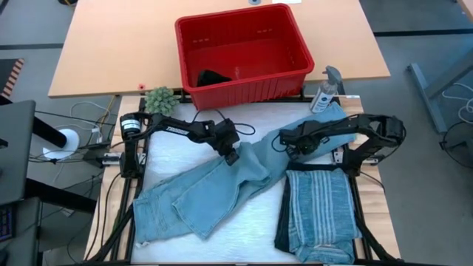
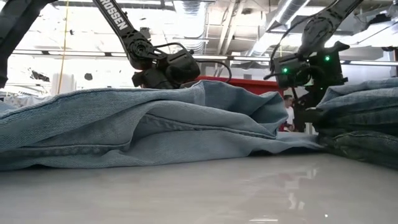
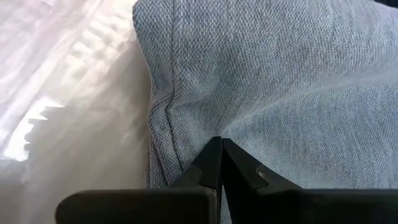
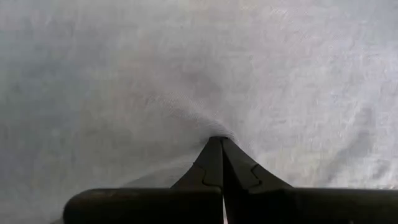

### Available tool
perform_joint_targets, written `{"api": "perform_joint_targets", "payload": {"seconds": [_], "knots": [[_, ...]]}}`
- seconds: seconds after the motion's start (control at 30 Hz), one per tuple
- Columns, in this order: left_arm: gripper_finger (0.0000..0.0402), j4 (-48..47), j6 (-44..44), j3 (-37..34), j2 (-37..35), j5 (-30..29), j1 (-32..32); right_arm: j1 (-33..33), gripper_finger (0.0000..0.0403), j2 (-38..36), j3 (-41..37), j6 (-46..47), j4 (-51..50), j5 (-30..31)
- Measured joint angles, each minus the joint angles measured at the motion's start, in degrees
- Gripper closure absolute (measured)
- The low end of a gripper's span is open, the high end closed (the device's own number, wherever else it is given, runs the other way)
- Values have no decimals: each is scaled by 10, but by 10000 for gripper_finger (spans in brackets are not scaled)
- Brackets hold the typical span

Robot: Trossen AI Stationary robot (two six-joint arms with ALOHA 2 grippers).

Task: Fold Laundry from Bin
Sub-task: Fold the light blue denim pants

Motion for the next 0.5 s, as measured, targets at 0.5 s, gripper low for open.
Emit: {"api": "perform_joint_targets", "payload": {"seconds": [0.5], "knots": [[401, -331, 16, 132, -272, -49, -24, 83, 340, -164, 105, -108, 54, 19]]}}
